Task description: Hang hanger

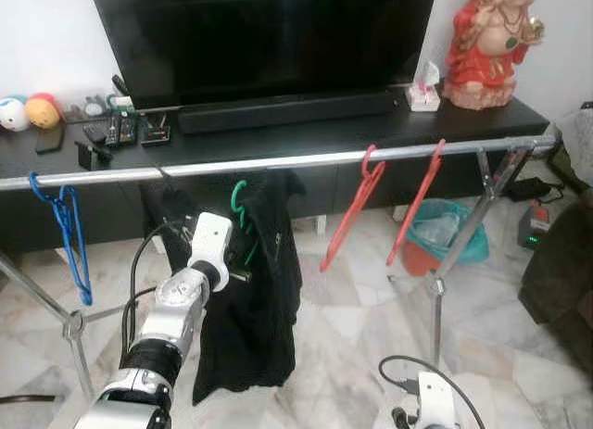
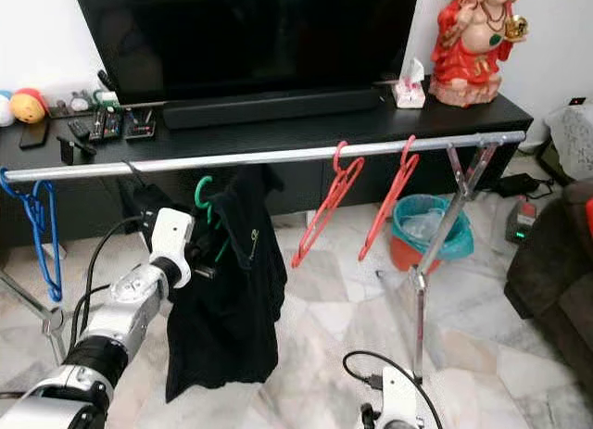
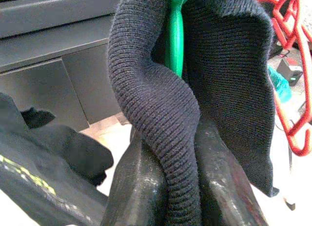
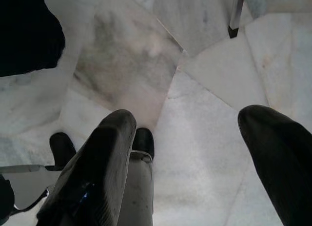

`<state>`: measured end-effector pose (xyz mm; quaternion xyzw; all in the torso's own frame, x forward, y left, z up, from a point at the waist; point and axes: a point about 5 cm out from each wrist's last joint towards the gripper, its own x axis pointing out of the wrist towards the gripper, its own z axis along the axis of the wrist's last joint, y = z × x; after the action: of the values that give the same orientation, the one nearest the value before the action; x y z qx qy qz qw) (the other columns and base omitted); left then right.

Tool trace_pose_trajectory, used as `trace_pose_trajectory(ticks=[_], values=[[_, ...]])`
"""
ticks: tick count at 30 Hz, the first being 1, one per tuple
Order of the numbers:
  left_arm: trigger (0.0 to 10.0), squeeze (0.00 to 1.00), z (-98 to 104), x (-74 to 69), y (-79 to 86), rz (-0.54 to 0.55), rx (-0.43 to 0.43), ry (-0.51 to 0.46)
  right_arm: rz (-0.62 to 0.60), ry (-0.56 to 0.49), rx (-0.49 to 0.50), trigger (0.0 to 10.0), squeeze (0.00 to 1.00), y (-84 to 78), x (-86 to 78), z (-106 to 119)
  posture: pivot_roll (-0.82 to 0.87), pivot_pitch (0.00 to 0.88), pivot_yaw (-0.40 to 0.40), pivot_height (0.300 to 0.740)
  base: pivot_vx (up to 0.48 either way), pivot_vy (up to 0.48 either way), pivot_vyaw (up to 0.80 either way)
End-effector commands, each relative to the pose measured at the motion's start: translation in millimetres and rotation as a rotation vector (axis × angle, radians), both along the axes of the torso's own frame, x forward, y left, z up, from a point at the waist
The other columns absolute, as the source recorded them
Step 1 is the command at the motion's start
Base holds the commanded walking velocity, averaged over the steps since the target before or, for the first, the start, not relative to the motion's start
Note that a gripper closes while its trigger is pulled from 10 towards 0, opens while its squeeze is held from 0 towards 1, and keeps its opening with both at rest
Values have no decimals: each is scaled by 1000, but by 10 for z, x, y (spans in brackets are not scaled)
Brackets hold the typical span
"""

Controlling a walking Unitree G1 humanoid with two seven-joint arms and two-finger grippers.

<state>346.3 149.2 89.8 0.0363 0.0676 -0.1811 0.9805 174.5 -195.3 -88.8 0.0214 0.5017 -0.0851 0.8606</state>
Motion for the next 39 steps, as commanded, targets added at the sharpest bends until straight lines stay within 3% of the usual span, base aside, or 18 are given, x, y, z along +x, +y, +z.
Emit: trace_pose_trajectory(ticks=[1,11,19,22,27,34,39], values=[[10000,0,108,52,32,4,-5,-45,-1,-1,-1,10000,0,-1,8,4,-201,0,7,740,292,0,0],[10000,0,106,43,-19,-36,-12,-44,1,1,0,10000,0,4,-1,-1,-203,0,8,740,324,0,0],[10000,0,131,2,-94,-136,-51,-52,-2,1,-5,10000,0,4,-6,-3,-203,0,12,740,74,0,0],[10000,0,83,-63,-107,-235,-41,-11,-7,1,-8,10000,0,4,-7,-4,-207,0,15,740,0,0,0],[10000,0,9,-102,-65,-295,0,55,-9,3,-11,10000,0,2,-6,-3,-201,0,15,740,0,0,0],[10000,0,50,-37,-171,-305,33,49,-16,0,-8,10000,0,13,-2,-3,-208,0,26,740,0,0,0],[10000,0,83,44,-228,-255,47,53,-21,-2,-5,10000,0,19,0,-3,-210,0,29,740,0,0,0]])
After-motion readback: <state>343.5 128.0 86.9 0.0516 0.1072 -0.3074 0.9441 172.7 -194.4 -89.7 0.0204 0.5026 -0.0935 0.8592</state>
